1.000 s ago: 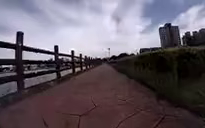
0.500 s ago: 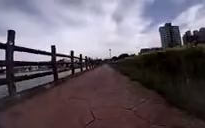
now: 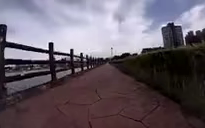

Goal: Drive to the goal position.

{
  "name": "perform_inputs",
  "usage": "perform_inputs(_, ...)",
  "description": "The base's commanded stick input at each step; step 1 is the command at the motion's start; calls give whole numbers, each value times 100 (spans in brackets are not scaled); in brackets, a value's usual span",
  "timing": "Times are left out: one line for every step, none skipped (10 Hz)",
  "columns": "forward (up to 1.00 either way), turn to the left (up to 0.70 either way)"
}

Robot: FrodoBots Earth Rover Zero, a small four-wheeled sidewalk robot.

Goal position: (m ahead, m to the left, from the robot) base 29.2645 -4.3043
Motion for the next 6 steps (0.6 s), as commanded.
perform_inputs(70,11)
perform_inputs(70,11)
perform_inputs(70,11)
perform_inputs(70,0)
perform_inputs(70,-24)
perform_inputs(70,-24)
